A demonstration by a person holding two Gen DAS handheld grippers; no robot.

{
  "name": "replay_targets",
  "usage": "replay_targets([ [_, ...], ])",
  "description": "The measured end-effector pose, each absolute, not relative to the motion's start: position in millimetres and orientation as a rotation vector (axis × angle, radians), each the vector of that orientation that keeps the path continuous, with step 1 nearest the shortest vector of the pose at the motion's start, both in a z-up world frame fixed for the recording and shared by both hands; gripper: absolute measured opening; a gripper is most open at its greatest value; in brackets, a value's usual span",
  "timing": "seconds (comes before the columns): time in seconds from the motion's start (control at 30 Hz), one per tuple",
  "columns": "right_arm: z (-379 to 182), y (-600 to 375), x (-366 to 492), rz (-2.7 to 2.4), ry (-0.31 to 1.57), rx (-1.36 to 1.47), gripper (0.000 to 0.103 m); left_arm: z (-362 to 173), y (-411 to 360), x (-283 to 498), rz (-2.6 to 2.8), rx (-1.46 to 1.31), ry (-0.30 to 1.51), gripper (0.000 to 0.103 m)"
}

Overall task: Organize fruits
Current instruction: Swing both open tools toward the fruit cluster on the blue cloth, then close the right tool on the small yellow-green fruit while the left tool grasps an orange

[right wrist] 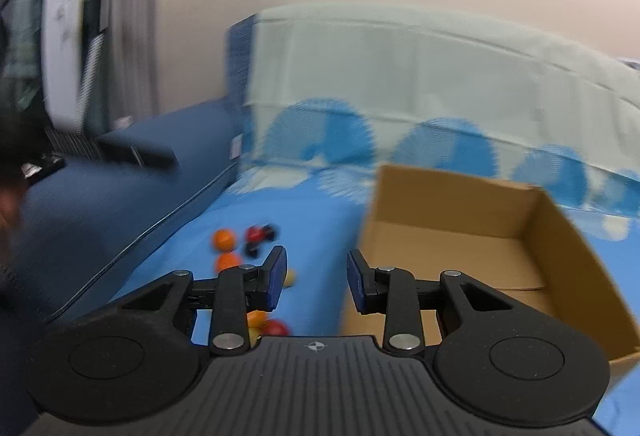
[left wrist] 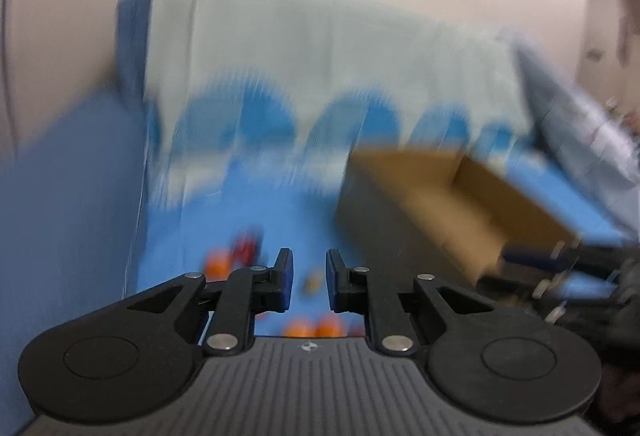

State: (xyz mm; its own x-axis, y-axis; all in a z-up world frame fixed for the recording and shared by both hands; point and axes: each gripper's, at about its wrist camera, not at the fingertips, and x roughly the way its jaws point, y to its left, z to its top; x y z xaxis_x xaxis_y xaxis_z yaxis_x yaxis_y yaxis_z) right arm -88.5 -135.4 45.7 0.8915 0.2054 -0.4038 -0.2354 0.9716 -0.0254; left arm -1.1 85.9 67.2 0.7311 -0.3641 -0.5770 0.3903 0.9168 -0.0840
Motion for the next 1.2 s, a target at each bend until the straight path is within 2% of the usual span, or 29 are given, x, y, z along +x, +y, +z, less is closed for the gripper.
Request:
replay_targets([
  [0.23, 13.8, -92.1, -64.8, 0.299, 0.526, -0.136, 0.035, 36.0, 100.3, 17.3, -0.35, -0.052, 0.667, 0.018],
  [0.47, -23.2, -66.7, -24.3, 0.247, 0.627, -0.236, 0.038, 13.5, 92.4, 30.6, -0.392, -0.002, 0.735, 0.021],
  [0.63, -43.2, -57.5, -8.7, 0.238, 0.717, -0.235, 0.039, -3.1, 93.7, 51.6, -0.409, -0.047, 0.837, 0.021],
  [0.7, -50.8, -55.9, -1.3, 0.238, 0.741, -0.234, 0.039, -8.4, 92.6, 58.0, -0.423, -0.047, 0.869, 0.031],
  [0.73, -53.6, -55.8, 1.4, 0.239, 0.749, -0.228, 0.039, -10.7, 92.3, 60.8, -0.42, -0.048, 0.881, 0.044],
  [0.77, -55.9, -55.5, 3.2, 0.239, 0.756, -0.225, 0.039, -12.0, 93.4, 62.4, -0.414, -0.055, 0.885, 0.05],
  [0.9, -62.7, -54.0, 6.4, 0.232, 0.763, -0.241, 0.036, -15.4, 100.2, 69.4, -0.411, -0.118, 0.889, 0.05],
  [0.93, -63.7, -54.0, 6.3, 0.228, 0.763, -0.245, 0.028, -16.7, 99.7, 70.9, -0.41, -0.119, 0.895, 0.05],
  [0.97, -64.5, -54.5, 5.9, 0.218, 0.758, -0.255, 0.024, -18.2, 98.8, 72.1, -0.412, -0.116, 0.902, 0.05],
  [1.2, -55.0, -56.7, -13.7, 0.268, 0.721, -0.3, 0.024, -30.3, 88.5, 76.4, -0.428, -0.087, 0.927, 0.05],
])
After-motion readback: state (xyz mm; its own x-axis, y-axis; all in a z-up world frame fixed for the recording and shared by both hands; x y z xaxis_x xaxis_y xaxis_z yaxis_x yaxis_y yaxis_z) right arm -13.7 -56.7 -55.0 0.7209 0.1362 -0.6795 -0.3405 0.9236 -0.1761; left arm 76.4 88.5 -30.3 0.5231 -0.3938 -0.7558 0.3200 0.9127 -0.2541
